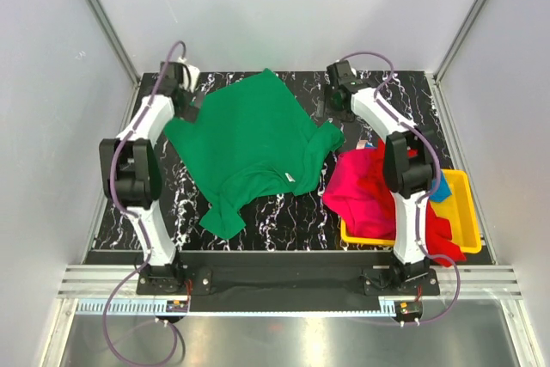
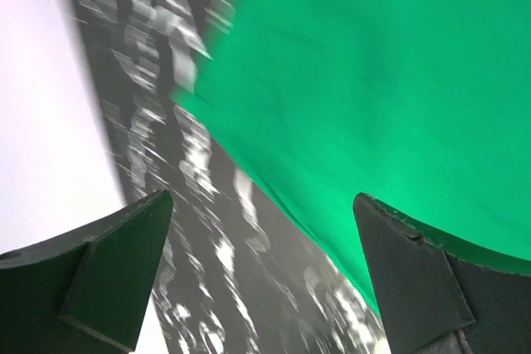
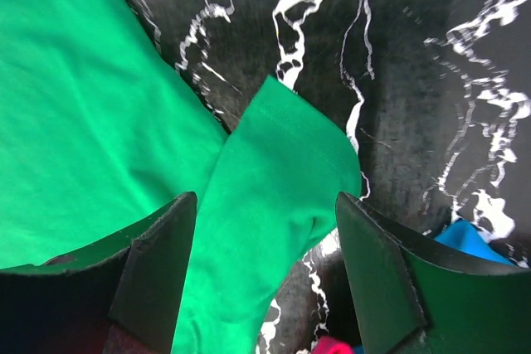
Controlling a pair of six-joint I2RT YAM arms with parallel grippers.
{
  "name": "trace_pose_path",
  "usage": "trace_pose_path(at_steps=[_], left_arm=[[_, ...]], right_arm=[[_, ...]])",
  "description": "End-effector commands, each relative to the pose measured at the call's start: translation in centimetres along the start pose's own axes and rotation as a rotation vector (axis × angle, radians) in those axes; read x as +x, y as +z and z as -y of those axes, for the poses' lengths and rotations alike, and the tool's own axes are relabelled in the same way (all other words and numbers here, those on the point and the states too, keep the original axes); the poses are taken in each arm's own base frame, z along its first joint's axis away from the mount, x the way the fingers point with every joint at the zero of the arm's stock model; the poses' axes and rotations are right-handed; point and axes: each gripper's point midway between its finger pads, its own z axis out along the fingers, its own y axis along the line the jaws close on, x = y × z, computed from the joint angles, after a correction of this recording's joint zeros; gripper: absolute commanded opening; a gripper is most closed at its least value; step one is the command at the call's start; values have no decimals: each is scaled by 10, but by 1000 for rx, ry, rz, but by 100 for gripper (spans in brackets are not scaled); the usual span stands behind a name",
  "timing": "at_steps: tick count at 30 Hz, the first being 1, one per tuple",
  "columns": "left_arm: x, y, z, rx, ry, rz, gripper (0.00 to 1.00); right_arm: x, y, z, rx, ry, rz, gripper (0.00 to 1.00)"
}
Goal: Fold and stack the t-shirts
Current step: Flatten the tshirt out
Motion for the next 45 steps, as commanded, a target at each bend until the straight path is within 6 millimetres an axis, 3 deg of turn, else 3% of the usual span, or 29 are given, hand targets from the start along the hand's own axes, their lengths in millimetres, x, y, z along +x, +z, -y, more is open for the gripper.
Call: trace_pose_path(at_steps=[1,2,3,4,9,15,17,21,27,28,30,34,35,36,37,39,40,42,43,45], left_arm=[[-38,12,-39,-101,-86,53,99],[-31,20,-53,-115,-110,32,99],[-19,35,-48,-96,-103,-21,99],[-24,38,-53,-92,-113,-15,99],[-2,65,-57,-74,-140,-92,99],[8,83,-46,-31,-119,-112,99],[10,88,-45,-26,-117,-117,98],[21,96,-37,1,-92,-153,80],[50,106,-25,32,-40,-227,33],[54,106,-26,29,-30,-237,17],[59,106,-27,24,-34,-245,0],[75,101,-35,15,-67,-257,0],[80,99,-40,9,-76,-266,0],[79,92,-44,-3,-78,-259,0],[91,91,-42,3,-74,-280,0],[108,82,-41,8,-83,-292,0],[112,78,-37,28,-78,-292,0],[128,67,-32,35,-73,-301,0],[133,63,-30,41,-68,-300,0],[147,48,-23,54,-58,-310,0]], right_arm=[[2,0,-6,-10,-31,-30,75],[10,6,-6,-10,-31,-52,76],[15,9,-10,-35,-30,-72,76],[20,11,-13,-48,-26,-92,76],[44,24,-16,-73,-10,-177,77],[57,32,-25,-119,0,-220,62],[60,35,-26,-125,1,-231,53],[64,39,-28,-140,4,-241,37],[58,44,-38,-177,4,-232,8],[54,44,-41,-183,5,-225,4],[38,43,-53,-237,10,-190,0],[-6,36,-90,-393,19,-80,0],[-27,33,-105,-449,33,-23,0],[-34,31,-115,-501,40,-9,0],[-57,23,-128,-554,48,58,0],[-67,32,-137,-581,103,80,0],[-86,25,-146,-619,114,138,0],[-93,35,-153,-640,144,159,0],[-112,23,-159,-665,152,209,0],[-121,32,-158,-651,187,231,0]])
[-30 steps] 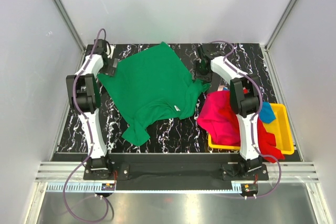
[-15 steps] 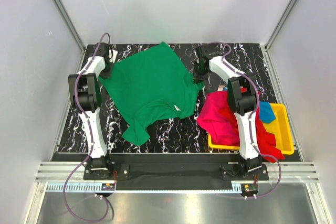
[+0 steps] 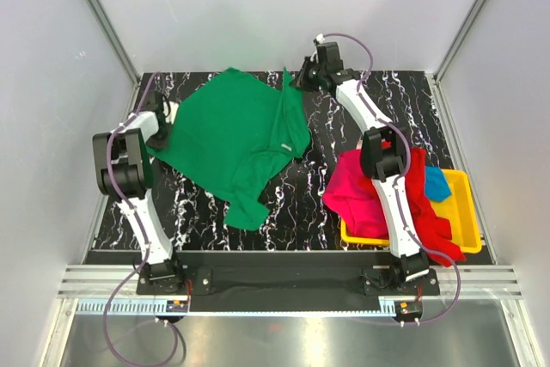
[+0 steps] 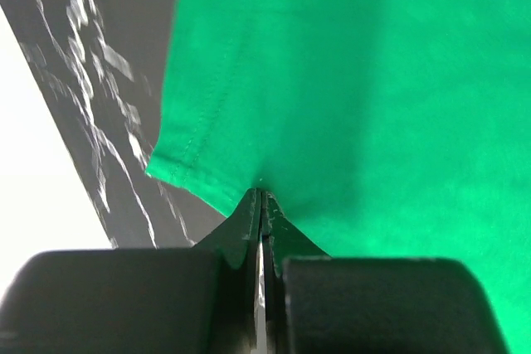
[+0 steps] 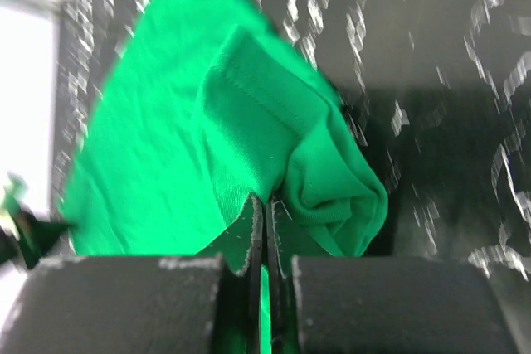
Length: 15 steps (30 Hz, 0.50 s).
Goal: Fold and stack the t-shirts
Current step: Flatten the tshirt out
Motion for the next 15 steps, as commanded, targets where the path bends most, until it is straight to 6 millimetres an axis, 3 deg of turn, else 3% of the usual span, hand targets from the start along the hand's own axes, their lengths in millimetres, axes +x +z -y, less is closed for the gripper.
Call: trace_pose_path(at_steps=[1,2,6,9,10,11,12,13,14,15], left_arm=[[34,-16,17,70,29,-27,0],[44,-20,18,81,24,-34,0],[89,-43,38,136,60,-54,0],[105,-51,47,169,83,-69,0],[107,-51,49,178,89,-72,0],[111,-54,50,190,85,-84,7],[108,-58,49,194,76,-76,12],[108,-61,49,211,67,-71,17],[108,-68,45,214,49,-66,29],[106,-73,41,208,40,-56,33]], right_arm=[[-47,1,-33,-95,29,146,2],[-47,5,-29,-81,41,153,9],[-76,-7,6,62,40,251,79],[-85,-37,13,173,-62,241,79],[-70,-44,21,217,-81,180,77],[-78,-71,-3,218,-152,200,76],[-69,-81,-9,226,-189,177,75],[-48,-102,-17,231,-262,134,74],[-27,-109,-28,235,-301,106,73],[-8,-117,-34,233,-324,72,73]])
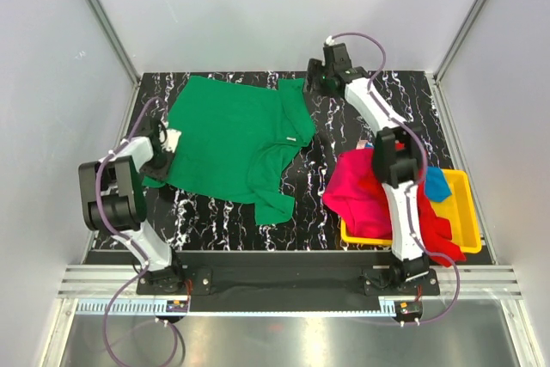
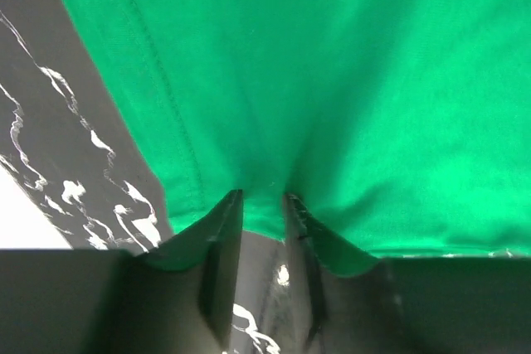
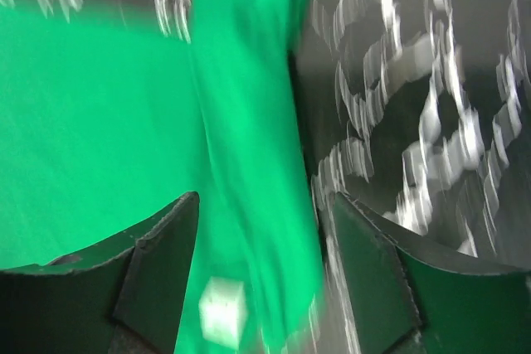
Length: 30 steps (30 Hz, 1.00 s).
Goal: Fold and stack the t-shirts
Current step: Flatten the tshirt out
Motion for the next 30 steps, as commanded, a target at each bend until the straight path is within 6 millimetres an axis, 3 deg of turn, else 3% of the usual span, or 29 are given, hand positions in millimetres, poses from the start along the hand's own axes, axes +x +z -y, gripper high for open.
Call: trace_pose_path(at_steps=[1,2,5,6,9,12,15,17,20,25,26,30], left_arm=[[1,-23,3,76,-48,46,39],[-2,-33,-2,64,-62,72,44],[-4,-47,-15,27,-108,119,64],[-2,-47,-22,-2,-124,119,66],[-6,-39,-41,-38,-191,142,68],[-3,-24,-59,-66,-265,101,68],[-2,-8,-60,-58,-273,72,69],[1,1,-55,-39,-269,51,72],[5,8,-51,-26,-265,37,74],[9,15,-48,-15,-259,18,70],[9,16,-48,-12,-261,20,68],[7,16,-39,33,-253,27,36]], right_arm=[[21,-107,-47,-24,-220,7,70],[44,-118,-57,-42,-236,-35,68],[105,-150,-58,-53,-239,-149,59],[128,-158,-69,-66,-276,-184,59],[180,-180,-73,-56,-340,-296,58],[228,-191,-64,-63,-363,-412,56],[256,-196,-63,-92,-384,-464,57],[277,-199,-74,-140,-387,-503,57],[302,-193,-73,-143,-393,-540,58],[324,-173,-72,-149,-401,-566,59],[327,-170,-72,-147,-407,-572,59],[335,-153,-65,-106,-444,-595,61]])
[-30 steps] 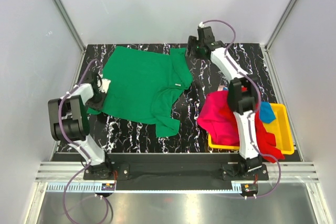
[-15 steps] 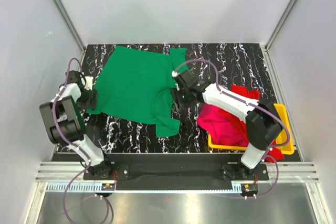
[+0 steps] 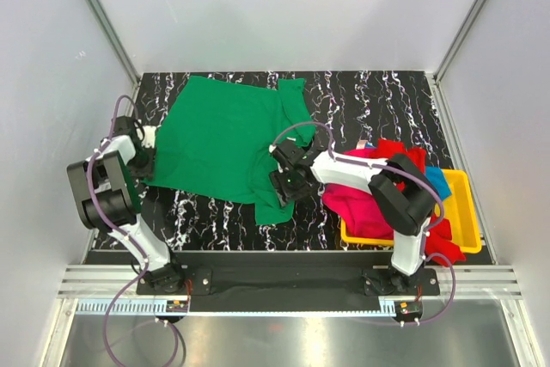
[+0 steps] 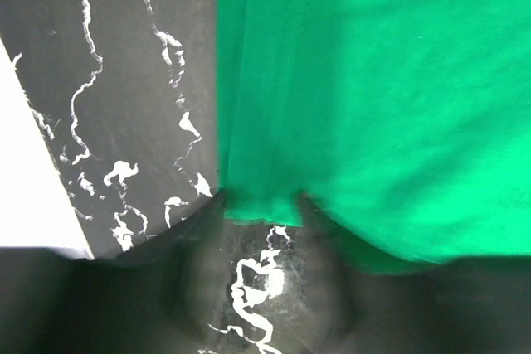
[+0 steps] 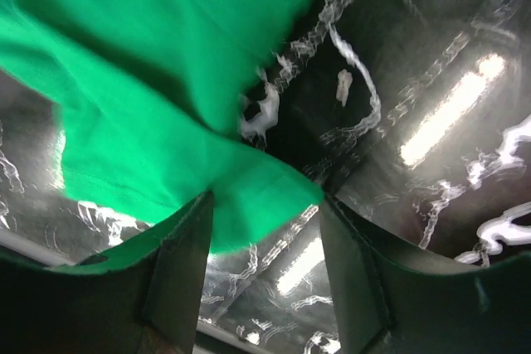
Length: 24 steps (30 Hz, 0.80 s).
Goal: Fold and stack the t-shirts
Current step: Flatten the tshirt out
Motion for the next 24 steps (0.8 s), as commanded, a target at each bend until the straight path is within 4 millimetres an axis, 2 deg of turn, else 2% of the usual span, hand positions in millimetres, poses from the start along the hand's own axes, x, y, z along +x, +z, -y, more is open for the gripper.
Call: trace_pose_path(at_steps=[1,2,3,4,5,6,8,9,10,11,12,13,15,16,17,18,19,20,21,22,23,24], left_arm=[[-1,9,8,45,13,-3,31],[-1,8,10,50,24,-3,27],[-1,7,12,56,31,0,16],[-1,8,15,65,34,-2,10],[-2,8,16,72,36,1,4],[-1,7,17,80,32,-1,0],[-2,3,19,95,35,11,0],[-4,-1,20,100,37,22,0],[-6,-10,18,97,34,46,0],[-7,-24,16,96,38,72,0],[-6,-24,17,101,39,73,0],[-6,-40,15,96,48,92,0],[-5,-61,15,101,94,118,0],[2,-83,17,98,110,130,0],[7,-93,18,98,132,134,0],[11,-103,16,91,178,140,0],[21,-125,18,84,199,144,0],[25,-138,16,73,219,154,0],[29,-150,12,58,245,164,0],[33,-175,12,53,256,176,0],[33,-188,17,88,261,190,0],[46,-200,22,138,253,156,0]], right_arm=[[-10,13,-2,5,-28,12,61],[-12,15,1,22,-31,16,62],[-13,17,2,25,-32,18,61],[-11,20,2,27,-41,8,58],[-9,22,-1,10,-39,-3,43],[-7,22,-2,2,-35,-16,33],[-5,16,-7,-22,-20,-26,16],[-1,13,-7,-22,-10,-30,4],[-7,0,-10,-35,-9,4,0],[-9,-16,-11,-35,-6,27,0],[-12,-17,-10,-28,-6,35,0],[-14,-38,-10,-19,1,53,0],[-16,-68,-12,-16,10,54,0],[-20,-93,-19,-46,13,92,0],[-19,-107,-21,-59,20,102,0],[-14,-125,-22,-60,36,95,0],[-14,-150,-22,-72,45,141,0],[-13,-168,-24,-81,56,162,0],[-3,-191,-22,-91,82,169,0],[1,-204,-23,-100,98,185,0],[0,-219,-26,-124,113,211,0],[5,-239,-27,-147,143,240,0]])
